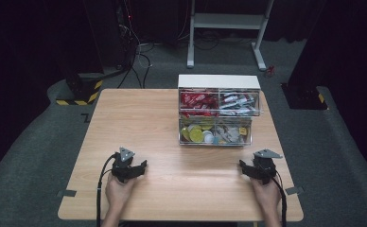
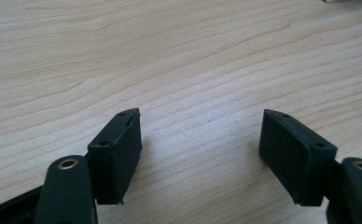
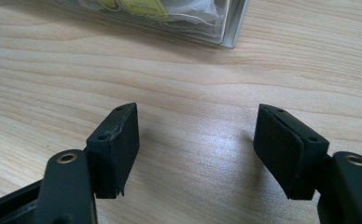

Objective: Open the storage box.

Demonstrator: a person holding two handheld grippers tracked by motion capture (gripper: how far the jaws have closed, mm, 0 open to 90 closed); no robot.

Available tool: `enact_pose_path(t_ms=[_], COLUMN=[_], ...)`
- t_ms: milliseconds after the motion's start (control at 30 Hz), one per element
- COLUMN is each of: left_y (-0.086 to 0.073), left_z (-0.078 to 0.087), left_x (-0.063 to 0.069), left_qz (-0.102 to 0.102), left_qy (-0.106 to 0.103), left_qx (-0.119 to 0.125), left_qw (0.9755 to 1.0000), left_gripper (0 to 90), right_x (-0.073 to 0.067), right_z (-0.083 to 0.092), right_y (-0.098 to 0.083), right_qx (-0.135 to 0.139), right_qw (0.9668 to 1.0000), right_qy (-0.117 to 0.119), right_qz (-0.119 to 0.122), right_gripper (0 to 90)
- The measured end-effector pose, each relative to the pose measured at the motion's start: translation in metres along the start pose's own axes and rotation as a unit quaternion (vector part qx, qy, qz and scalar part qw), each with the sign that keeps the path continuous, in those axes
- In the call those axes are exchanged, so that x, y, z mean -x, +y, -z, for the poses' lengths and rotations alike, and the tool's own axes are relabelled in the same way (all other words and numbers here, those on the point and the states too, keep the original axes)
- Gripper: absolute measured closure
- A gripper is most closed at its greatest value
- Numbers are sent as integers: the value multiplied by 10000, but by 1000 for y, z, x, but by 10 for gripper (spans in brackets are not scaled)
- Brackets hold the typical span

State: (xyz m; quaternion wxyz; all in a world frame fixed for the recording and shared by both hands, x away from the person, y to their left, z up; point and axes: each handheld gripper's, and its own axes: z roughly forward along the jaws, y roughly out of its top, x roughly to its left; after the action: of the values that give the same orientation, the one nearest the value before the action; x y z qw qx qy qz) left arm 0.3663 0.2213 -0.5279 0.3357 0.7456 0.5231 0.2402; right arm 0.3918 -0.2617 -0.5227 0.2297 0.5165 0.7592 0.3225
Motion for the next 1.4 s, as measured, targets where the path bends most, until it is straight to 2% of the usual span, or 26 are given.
enact_pose_path(t_ms=[667,867,1400], left_y=[0,0,0], left_z=[0,0,1], left_x=[0,0,0], left_qz=[-16,-6,19], left_qy=[-9,-10,-31], left_qx=[-11,-4,-15], left_qw=[10000,10000,10000], left_gripper=[296,296,296], right_x=[0,1,-2], right_z=[1,0,1], right_y=[-1,0,0], right_qx=[1,-31,-66], right_qw=[10000,10000,9999], right_qy=[8,-24,-114], right_qz=[25,-51,-108], right_gripper=[313,279,274])
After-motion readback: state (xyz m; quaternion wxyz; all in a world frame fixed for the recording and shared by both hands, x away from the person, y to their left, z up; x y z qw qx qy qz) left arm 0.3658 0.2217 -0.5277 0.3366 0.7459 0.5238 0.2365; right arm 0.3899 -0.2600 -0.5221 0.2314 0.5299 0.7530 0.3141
